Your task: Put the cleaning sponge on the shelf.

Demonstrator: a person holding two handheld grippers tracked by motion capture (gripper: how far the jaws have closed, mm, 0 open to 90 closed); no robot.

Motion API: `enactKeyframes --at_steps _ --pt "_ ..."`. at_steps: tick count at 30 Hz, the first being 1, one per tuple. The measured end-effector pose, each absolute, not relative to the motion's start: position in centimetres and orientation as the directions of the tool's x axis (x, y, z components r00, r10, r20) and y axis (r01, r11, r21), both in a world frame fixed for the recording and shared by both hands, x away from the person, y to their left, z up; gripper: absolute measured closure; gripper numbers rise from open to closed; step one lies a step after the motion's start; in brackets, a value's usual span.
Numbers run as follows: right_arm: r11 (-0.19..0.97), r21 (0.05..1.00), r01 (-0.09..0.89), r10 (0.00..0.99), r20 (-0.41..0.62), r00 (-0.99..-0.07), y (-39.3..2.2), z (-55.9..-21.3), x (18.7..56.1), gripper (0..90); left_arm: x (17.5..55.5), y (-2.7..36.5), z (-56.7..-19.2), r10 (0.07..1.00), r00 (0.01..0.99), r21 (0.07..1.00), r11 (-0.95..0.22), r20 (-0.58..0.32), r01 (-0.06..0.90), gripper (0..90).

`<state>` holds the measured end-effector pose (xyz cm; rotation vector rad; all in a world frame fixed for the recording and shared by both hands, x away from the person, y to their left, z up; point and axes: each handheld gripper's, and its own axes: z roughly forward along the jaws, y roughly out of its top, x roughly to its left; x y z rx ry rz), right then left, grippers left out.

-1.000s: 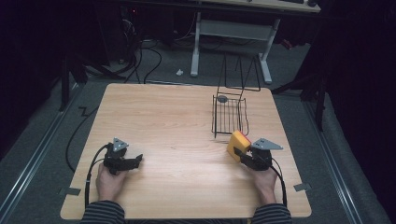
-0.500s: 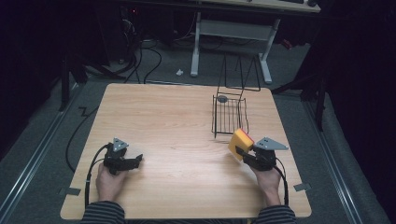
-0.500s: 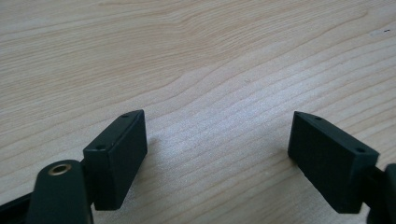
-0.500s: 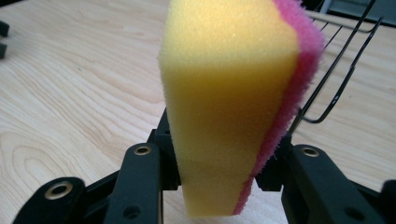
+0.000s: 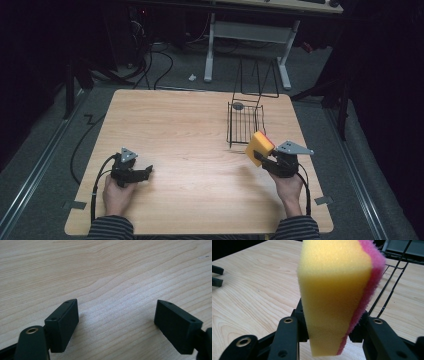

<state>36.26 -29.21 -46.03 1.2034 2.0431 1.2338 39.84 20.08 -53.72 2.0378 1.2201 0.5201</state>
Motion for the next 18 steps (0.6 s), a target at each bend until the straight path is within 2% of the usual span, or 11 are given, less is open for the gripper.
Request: enactKeyframes --at_steps 11,18 --pt "0.186 0.877 0.443 0.871 0.062 -0.487 -29.3 -44.8 37.6 61.8 39.8 20.1 -53.7 0.879 0.477 0.735 -0.315 -0.013 0.600 20.3" --pt "0.188 0.874 0.448 0.895 0.036 -0.444 -29.1 -44.2 39.8 61.8 39.8 20.1 -53.7 0.880 0.474 0.736 -0.310 -0.017 0.602 20.8"
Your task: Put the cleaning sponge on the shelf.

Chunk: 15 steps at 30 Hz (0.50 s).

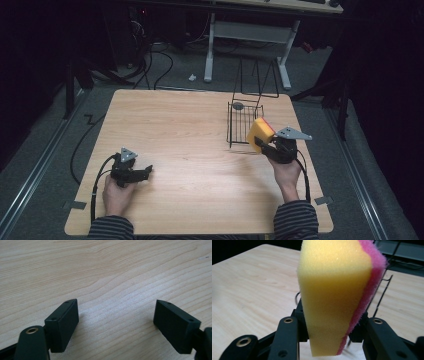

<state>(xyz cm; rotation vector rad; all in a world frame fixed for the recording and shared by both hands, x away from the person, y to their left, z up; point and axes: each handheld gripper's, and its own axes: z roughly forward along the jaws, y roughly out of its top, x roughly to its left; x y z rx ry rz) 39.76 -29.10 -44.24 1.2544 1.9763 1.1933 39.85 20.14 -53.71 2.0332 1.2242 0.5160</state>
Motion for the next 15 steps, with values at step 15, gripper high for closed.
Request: enactKeyframes --at_steps 15 --pt "0.161 0.879 0.450 0.916 0.038 -0.400 -28.6 -44.1 43.0 61.9 39.9 20.1 -53.7 0.881 0.474 0.736 -0.312 -0.014 0.601 20.6"
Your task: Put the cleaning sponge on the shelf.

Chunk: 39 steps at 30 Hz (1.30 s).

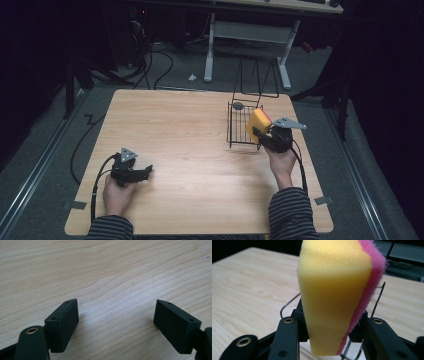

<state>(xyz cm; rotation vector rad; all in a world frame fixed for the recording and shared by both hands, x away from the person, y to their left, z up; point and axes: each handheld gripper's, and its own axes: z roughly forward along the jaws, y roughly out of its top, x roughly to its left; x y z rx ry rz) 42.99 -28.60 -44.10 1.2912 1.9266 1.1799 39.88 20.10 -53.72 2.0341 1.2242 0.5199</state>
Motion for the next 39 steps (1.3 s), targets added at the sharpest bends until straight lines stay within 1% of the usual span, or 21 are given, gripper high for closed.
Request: enactKeyframes --at_steps 4,8,11,12,13,16,17,21,23,25,28,39 --pt "0.158 0.869 0.469 0.927 0.033 -0.373 -28.3 -44.4 44.0 62.0 39.9 20.1 -53.7 0.881 0.474 0.736 -0.311 -0.014 0.601 20.6" --pt "0.171 0.863 0.475 0.927 0.023 -0.375 -28.0 -44.7 45.0 62.1 39.9 20.1 -53.7 0.881 0.473 0.736 -0.310 -0.015 0.602 20.9" --pt "0.136 0.869 0.476 0.929 0.056 -0.367 -28.4 -44.9 45.5 62.0 39.9 20.1 -53.7 0.881 0.472 0.736 -0.310 -0.015 0.602 20.9" --pt "0.096 0.873 0.479 0.929 0.095 -0.358 -28.9 -45.2 45.7 61.6 39.9 20.1 -53.7 0.881 0.472 0.736 -0.310 -0.015 0.602 20.9" --pt "0.091 0.876 0.474 0.930 0.095 -0.355 -29.0 -45.3 45.9 61.5 39.9 20.1 -53.7 0.881 0.472 0.736 -0.310 -0.015 0.602 20.9" --pt "0.103 0.877 0.469 0.939 0.070 -0.336 -29.2 -45.6 46.3 61.4 39.9 20.1 -53.7 0.881 0.472 0.736 -0.310 -0.015 0.602 20.9" --pt "0.097 0.870 0.483 0.945 0.071 -0.318 -29.3 -46.1 46.8 61.6 39.9 20.1 -53.7 0.883 0.470 0.735 -0.308 -0.015 0.603 20.9" --pt "0.089 0.873 0.480 0.948 0.073 -0.310 -29.5 -46.3 47.1 61.7 39.9 20.1 -53.7 0.883 0.469 0.735 -0.308 -0.015 0.604 21.0" --pt "0.099 0.874 0.475 0.951 0.058 -0.304 -29.4 -46.4 47.2 61.8 39.9 20.1 -53.7 0.883 0.469 0.736 -0.308 -0.015 0.603 21.0" --pt "0.120 0.853 0.507 0.948 0.053 -0.312 -29.2 -46.2 47.6 61.7 39.9 20.1 -53.7 0.883 0.469 0.736 -0.308 -0.015 0.603 21.0" --pt "0.151 0.853 0.500 0.944 0.026 -0.329 -28.2 -46.0 48.4 61.7 39.9 20.1 -53.7 0.883 0.469 0.736 -0.308 -0.015 0.603 21.0" --pt "0.163 0.838 0.520 0.947 0.015 -0.322 -26.5 -46.7 50.6 61.5 39.9 20.1 -53.7 0.883 0.469 0.736 -0.306 -0.017 0.603 21.0"
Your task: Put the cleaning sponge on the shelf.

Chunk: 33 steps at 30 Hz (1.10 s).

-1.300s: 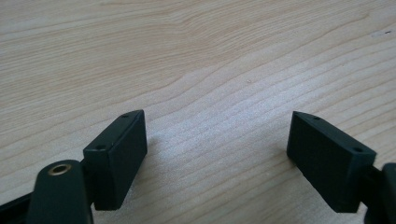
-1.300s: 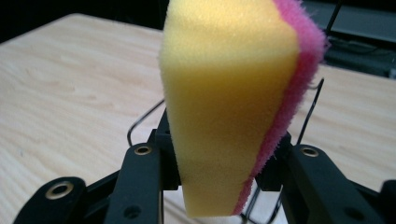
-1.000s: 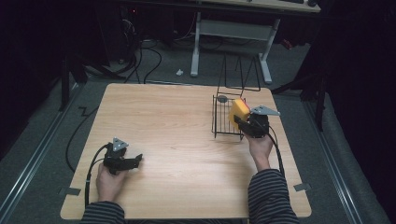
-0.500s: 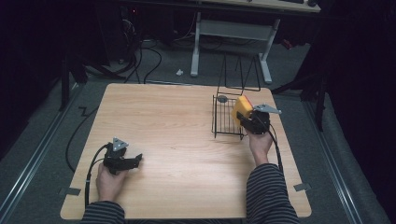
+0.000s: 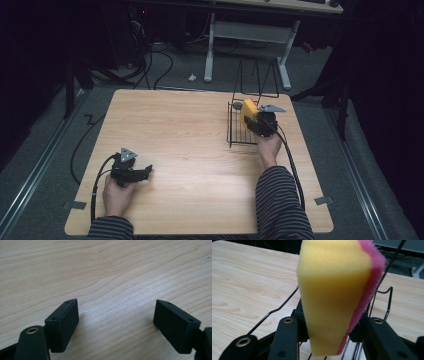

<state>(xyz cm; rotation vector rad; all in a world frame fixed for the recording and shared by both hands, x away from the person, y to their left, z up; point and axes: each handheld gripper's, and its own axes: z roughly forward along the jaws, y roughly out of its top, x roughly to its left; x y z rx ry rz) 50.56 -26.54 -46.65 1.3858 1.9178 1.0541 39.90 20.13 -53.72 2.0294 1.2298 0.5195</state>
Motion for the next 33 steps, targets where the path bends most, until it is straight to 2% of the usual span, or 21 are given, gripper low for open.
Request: enactKeyframes --at_steps 18,20,21,22,25,33 --pt "0.192 0.808 0.557 0.945 0.001 -0.327 -26.3 -47.6 51.2 60.2 39.9 20.1 -53.7 0.883 0.468 0.736 -0.306 -0.017 0.604 21.0" --pt "0.192 0.808 0.557 0.945 0.000 -0.327 -26.3 -47.6 51.2 57.6 39.9 20.1 -53.7 0.883 0.468 0.737 -0.306 -0.017 0.603 21.0" --pt "0.191 0.803 0.565 0.945 0.005 -0.327 -26.4 -47.7 51.2 52.9 39.9 20.1 -53.7 0.883 0.469 0.736 -0.306 -0.017 0.603 21.0" --pt "0.191 0.803 0.565 0.945 0.005 -0.327 -26.4 -47.7 51.2 52.9 39.9 20.1 -53.7 0.883 0.469 0.736 -0.306 -0.017 0.603 21.0" --pt "0.182 0.797 0.576 0.942 0.027 -0.336 -26.5 -47.9 51.3 44.5 39.9 20.1 -53.7 0.883 0.469 0.737 -0.306 -0.017 0.603 21.0" --pt "0.155 0.794 0.588 0.943 0.059 -0.328 -26.9 -48.2 51.2 35.2 39.9 20.1 -53.7 0.883 0.469 0.736 -0.306 -0.017 0.604 21.0"
